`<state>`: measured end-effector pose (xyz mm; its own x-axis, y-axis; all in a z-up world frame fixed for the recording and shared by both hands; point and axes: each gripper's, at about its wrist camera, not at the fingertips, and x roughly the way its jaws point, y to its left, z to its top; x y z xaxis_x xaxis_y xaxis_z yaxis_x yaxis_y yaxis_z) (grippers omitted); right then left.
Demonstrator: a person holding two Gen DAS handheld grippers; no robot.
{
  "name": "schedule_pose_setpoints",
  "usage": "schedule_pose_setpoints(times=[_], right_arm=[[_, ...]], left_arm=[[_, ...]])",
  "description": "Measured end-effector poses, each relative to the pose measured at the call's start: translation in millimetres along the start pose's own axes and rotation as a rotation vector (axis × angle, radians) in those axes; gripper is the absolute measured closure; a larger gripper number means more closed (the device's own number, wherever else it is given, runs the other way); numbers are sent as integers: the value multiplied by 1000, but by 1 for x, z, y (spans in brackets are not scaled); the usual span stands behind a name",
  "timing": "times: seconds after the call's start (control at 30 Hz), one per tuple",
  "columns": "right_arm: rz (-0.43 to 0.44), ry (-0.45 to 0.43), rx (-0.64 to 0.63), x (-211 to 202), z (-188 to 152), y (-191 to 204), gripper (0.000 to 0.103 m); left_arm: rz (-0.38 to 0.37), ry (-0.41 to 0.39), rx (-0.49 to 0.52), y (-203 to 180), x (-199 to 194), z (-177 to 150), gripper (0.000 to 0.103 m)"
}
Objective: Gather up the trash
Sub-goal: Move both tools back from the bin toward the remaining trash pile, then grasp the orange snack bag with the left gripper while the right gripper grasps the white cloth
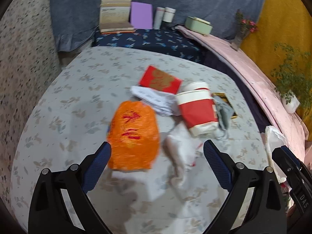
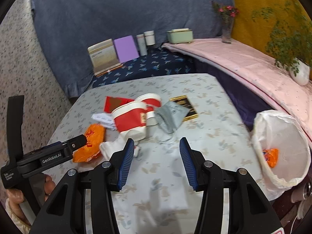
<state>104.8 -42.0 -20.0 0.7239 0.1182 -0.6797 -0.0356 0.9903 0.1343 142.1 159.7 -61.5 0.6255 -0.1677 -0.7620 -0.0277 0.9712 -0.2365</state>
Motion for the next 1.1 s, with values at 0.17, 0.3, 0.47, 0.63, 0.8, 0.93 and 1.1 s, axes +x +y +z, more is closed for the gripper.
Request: schedule_pose_setpoints(times=[0.17,0.3,0.47,0.63,0.8,0.93,1.1], right_arm=[[39,46,-40,24,-7,31,56],[57,88,-79,43,-14,54,56],[80,132,-96,67,-19,71,56],[89,185,-112,91,-27,83,56],[82,216,-134,109,-31,90,59],[82,235,-145,119,-35,93,67],[86,253,-148,123,-39,89,91]], left_arm=[[22,40,-55,28,11,-3,12],[21,76,-94,46,22,-6,12],[26,130,-119,58,39,-7,12],[15,172,-120,61,54,-6,15],[-7,208,-104,58,69,-5,28],[-5,206,-84,53,73,-4,30],[-52,210,-60,43,73,-4,64]])
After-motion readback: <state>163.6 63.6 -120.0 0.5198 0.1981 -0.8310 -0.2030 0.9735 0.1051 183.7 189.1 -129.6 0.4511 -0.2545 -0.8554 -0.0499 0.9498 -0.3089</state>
